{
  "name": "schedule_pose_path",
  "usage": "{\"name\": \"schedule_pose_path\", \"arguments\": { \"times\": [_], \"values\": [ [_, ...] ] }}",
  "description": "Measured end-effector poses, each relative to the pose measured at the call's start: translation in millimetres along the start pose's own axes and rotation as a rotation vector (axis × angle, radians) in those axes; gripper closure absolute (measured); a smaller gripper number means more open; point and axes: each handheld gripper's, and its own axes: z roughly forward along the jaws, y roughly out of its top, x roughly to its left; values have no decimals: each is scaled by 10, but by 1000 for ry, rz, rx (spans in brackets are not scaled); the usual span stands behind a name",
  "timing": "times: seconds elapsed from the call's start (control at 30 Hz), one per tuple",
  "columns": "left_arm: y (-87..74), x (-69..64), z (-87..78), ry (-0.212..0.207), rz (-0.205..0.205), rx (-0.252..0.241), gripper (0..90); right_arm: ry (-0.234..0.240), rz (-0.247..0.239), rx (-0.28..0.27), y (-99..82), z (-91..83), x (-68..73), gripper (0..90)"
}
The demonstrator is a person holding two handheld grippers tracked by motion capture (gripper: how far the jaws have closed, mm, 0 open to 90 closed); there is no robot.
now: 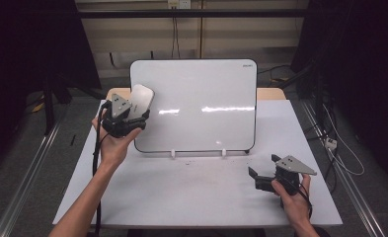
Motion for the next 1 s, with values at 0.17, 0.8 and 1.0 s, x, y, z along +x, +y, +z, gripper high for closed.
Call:
{"name": "schedule_pose_path", "arguments": {
  "times": [0.17,0.8,1.0],
  "values": [
    [-75,-78,-35,-24,14,4,311,-4,6,-1,7,20,-15,44],
    [-374,-416,90,-60,125,91,311,2,5,-4,-19,-11,-36,43],
    [-418,-485,165,-69,164,113,311,6,8,-5,-17,-2,-35,43]
  ]
}}
